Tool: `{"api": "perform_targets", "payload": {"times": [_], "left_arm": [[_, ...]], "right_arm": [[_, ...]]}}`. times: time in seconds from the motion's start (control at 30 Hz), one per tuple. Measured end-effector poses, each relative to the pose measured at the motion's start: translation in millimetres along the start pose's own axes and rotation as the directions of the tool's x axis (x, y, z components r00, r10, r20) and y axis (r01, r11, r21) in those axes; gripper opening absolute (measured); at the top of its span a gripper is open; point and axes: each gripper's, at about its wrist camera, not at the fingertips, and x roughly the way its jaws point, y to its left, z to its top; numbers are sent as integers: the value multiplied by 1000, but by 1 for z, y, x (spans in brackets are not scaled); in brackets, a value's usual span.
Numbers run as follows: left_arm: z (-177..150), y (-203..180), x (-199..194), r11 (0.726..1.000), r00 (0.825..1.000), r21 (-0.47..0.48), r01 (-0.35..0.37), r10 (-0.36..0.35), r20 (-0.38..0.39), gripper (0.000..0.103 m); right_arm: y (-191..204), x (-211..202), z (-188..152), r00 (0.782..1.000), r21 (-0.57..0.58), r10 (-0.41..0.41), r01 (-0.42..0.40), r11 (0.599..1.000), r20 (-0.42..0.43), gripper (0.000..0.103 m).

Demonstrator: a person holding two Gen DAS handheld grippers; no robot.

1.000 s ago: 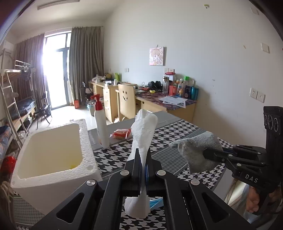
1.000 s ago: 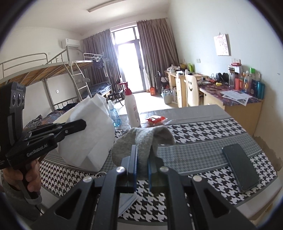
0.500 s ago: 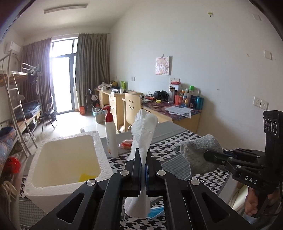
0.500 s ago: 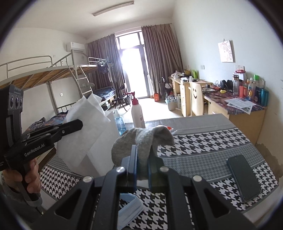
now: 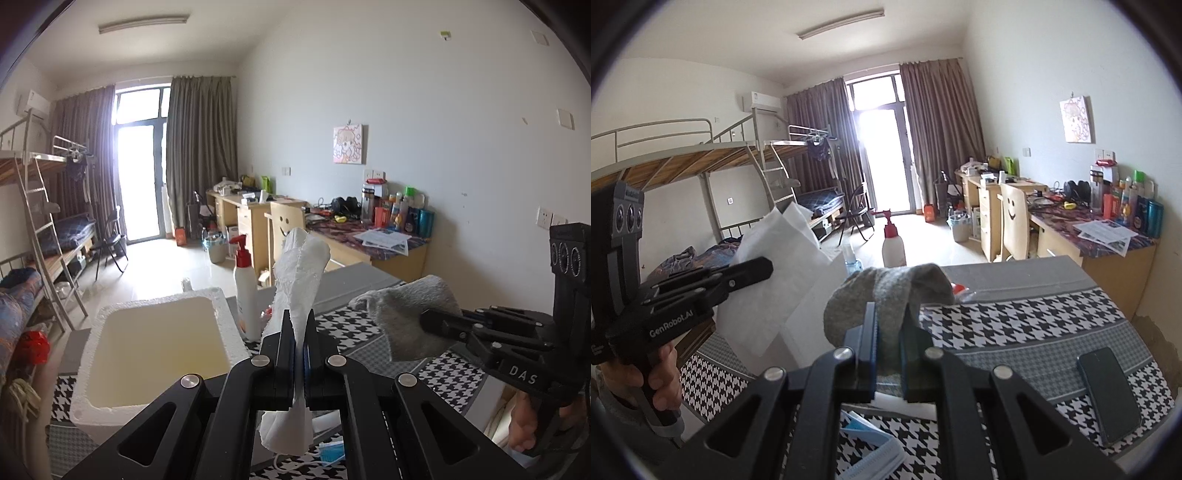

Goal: Organize soft objects
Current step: 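Carry the tissue and sock with both tools over the white foam box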

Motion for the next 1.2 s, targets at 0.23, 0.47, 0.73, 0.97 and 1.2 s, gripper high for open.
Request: {"api": "perform_targets", "payload": {"times": [0.23,0.47,0.73,0.97,1.2], "left_arm": [[8,2,-3,1000,999,12,-19,18,33,3],[16,8,-3,999,997,3,-44,43,57,3],[19,18,-3,997,994,-11,-75,76,79,3],[22,28,-3,994,990,-22,-112,113,84,3],[24,37,-2,987,983,-37,-158,161,84,3]], "right_arm": [[3,4,9,1000,-5,8,-8,1000,19,12],[8,7,19,999,-19,16,-15,1000,34,12],[12,16,27,998,-22,38,-37,999,44,12],[18,27,33,998,-24,54,-53,998,38,12],[27,33,38,996,-40,78,-76,996,42,12]]}}
